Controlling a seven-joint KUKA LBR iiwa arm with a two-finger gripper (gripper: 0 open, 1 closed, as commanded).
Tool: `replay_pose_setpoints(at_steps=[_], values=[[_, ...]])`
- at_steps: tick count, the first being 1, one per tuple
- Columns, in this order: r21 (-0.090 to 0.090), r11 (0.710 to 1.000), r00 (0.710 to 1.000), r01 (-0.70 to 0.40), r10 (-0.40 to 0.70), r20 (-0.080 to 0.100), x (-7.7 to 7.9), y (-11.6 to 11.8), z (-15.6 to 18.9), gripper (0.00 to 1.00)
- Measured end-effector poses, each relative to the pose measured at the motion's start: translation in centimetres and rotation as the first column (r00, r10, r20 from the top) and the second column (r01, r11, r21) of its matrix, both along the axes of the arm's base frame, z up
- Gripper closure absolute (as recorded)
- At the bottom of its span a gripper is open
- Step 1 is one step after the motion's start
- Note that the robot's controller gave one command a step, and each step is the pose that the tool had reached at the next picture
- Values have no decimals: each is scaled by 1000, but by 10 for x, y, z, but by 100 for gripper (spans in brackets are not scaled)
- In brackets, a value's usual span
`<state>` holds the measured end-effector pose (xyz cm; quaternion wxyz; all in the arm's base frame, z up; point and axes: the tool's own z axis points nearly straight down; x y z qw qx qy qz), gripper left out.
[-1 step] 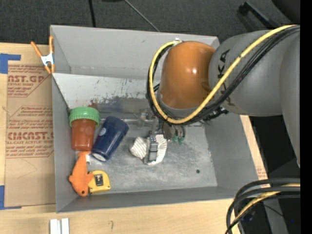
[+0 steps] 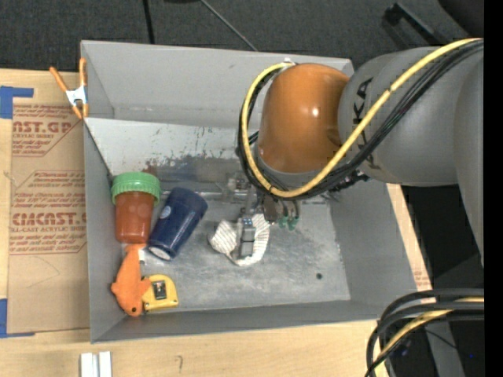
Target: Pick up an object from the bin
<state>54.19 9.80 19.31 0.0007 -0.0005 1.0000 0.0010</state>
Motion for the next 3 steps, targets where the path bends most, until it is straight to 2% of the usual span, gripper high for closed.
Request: replay_pose_setpoints(at_steps=[1,2,3], values=[[3,1000,1000,23,-23,10,-1,-18,-31,0],[-1,986,986,168,-168,-1,-11,-33,-74,0],[-2,989,989,145,-145,0,-5,-34,-111,0]])
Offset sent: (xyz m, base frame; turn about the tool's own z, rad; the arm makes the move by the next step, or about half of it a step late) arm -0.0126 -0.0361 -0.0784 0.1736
